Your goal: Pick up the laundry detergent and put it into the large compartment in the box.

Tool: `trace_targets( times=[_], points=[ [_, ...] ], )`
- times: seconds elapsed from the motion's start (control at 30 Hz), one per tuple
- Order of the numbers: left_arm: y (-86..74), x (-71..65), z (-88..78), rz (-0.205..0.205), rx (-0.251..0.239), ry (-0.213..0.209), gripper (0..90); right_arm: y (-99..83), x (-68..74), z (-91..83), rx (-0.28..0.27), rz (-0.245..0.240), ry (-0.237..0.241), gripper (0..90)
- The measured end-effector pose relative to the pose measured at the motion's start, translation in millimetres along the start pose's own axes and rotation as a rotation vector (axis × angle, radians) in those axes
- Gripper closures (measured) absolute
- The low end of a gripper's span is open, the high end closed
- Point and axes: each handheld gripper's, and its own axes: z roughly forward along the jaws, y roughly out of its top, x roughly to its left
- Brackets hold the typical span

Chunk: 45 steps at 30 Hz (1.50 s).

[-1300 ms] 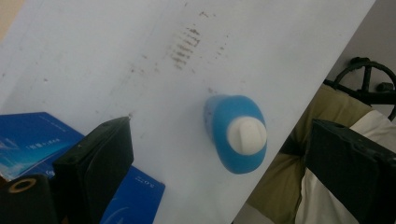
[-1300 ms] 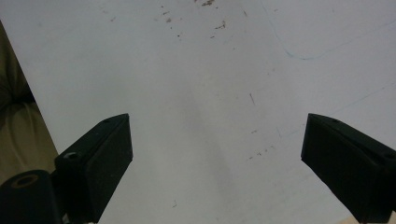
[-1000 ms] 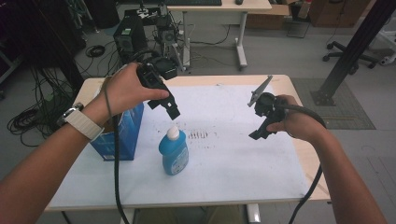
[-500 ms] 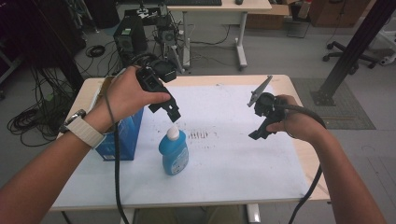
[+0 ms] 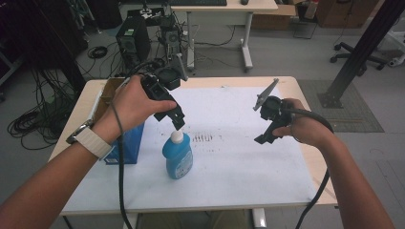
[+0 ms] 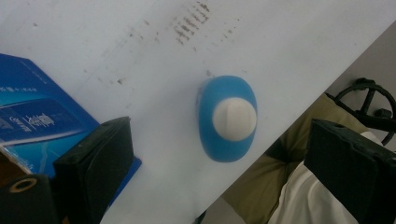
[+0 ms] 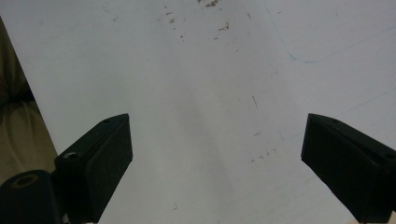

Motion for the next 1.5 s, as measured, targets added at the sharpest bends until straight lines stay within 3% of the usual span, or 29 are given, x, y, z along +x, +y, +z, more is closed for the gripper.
trace_targets(
  times=[0.4,1.1,1.5],
  points=[
    [-2.4,-2.1,8.0,-0.032,0.019,-0.001,8.7,1.1,0.1,2.2,-0.001,-0.005,0.003,9.1],
    [-6.4,-5.7,17.8,-0.076,-0.009,-0.009,8.8,1.2,1.0,0.3,-0.001,-0.005,0.000,9.0],
    [-9.3,-7.6,28.5,-0.089,0.003,-0.011,8.8,1.6,1.7,1.9,-0.002,-0.007,0.004,9.0]
  ],
)
